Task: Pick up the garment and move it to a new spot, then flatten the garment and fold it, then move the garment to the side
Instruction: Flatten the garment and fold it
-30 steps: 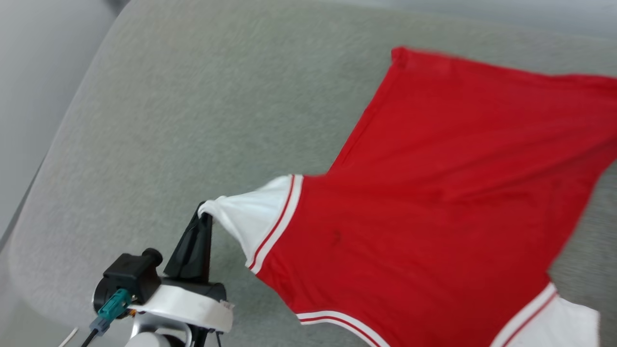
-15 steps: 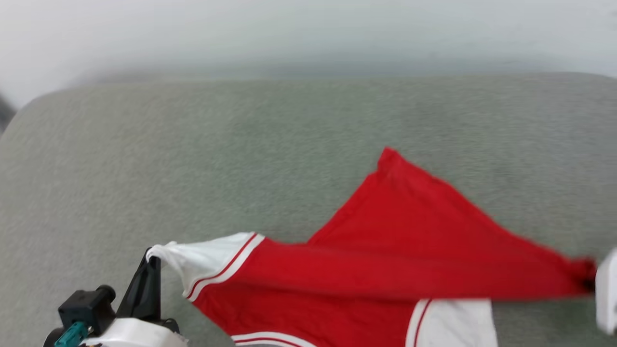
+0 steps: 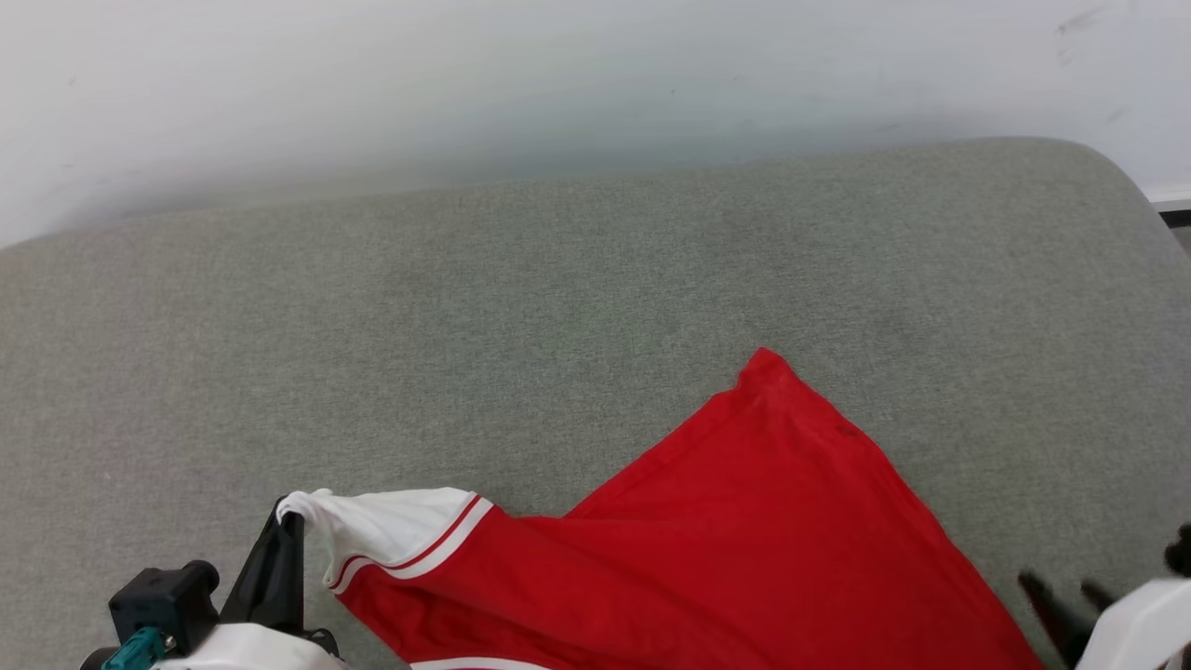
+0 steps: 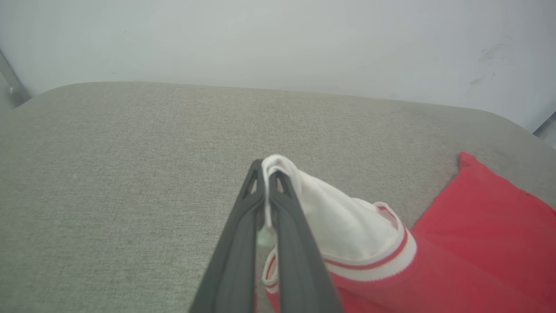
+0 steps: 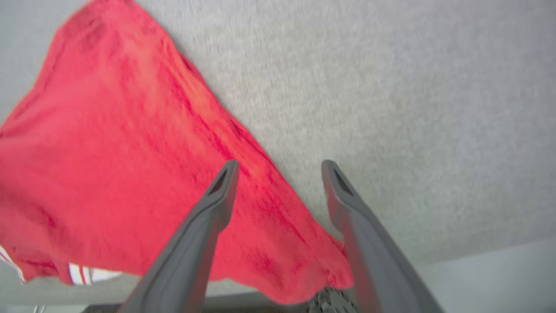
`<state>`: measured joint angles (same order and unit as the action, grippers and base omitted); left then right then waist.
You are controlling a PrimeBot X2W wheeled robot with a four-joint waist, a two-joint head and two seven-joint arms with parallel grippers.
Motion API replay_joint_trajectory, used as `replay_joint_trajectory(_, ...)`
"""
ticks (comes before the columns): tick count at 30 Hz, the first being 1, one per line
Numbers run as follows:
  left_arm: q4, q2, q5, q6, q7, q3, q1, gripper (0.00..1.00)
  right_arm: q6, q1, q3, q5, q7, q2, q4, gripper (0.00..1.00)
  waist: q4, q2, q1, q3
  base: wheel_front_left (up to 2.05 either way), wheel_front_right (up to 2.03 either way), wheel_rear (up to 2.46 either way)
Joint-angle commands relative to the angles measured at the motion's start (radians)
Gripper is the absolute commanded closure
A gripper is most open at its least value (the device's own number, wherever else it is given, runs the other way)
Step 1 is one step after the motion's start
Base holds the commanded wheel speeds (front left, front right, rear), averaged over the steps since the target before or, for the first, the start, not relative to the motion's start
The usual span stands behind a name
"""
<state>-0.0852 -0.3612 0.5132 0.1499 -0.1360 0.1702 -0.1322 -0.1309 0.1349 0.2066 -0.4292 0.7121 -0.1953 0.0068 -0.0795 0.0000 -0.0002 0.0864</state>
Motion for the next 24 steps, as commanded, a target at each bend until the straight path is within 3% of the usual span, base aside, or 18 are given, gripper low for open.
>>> replay_joint_trajectory(1, -0.007, -0.005, -0.006, 0.001, 0.004, 0.004, 0.016, 1.0, 0.0, -0.049, -0.01, -0.011, -0.138, 0.0, -0.008, 0.0, 0.007, 0.0, 0.0002, 0.006, 0.0, 0.0, 0.0)
replay_joint_trajectory(5, -0.013, 0.002, -0.005, -0.002, 0.002, 0.011, 0.036, 1.0, 0.0, -0.139, -0.048, -0.036, -0.38, -0.033, 0.021, 0.0, 0.021, 0.0, 0.0002, 0.021, 0.0, 0.0, 0.0)
replay_joint_trajectory(7, -0.017, 0.004, -0.008, -0.003, 0.0, 0.014, 0.049, 1.0, 0.0, -0.2, -0.077, -0.048, -0.433, -0.057, 0.05, 0.0, 0.029, 0.0, 0.0002, 0.036, 0.0, 0.0, 0.0)
replay_joint_trajectory(11, -0.021, 0.007, -0.011, -0.008, -0.002, 0.023, 0.078, 1.0, 0.0, -0.306, -0.133, -0.064, -0.427, -0.111, 0.086, 0.0, 0.045, 0.0, 0.0002, 0.068, 0.0, 0.0, 0.0)
replay_joint_trajectory(14, -0.025, 0.009, -0.018, -0.02, -0.007, 0.038, 0.117, 1.0, 0.0, -0.405, -0.208, -0.087, -0.343, -0.178, 0.117, 0.0, 0.07, 0.0, 0.0002, 0.107, 0.0, 0.0, 0.0)
replay_joint_trajectory(18, -0.023, 0.017, -0.028, -0.037, -0.016, 0.06, 0.175, 1.0, 0.0, -0.537, -0.306, -0.136, -0.148, -0.262, 0.133, 0.0, 0.109, 0.0, 0.0002, 0.162, 0.0, 0.0, 0.0)
replay_joint_trajectory(24, -0.014, 0.037, -0.04, -0.061, -0.037, 0.089, 0.259, 1.0, 0.0, -0.68, -0.402, -0.173, 0.075, -0.288, 0.157, 0.0, 0.158, 0.0, 0.0002, 0.239, 0.0, 0.0, 0.0)
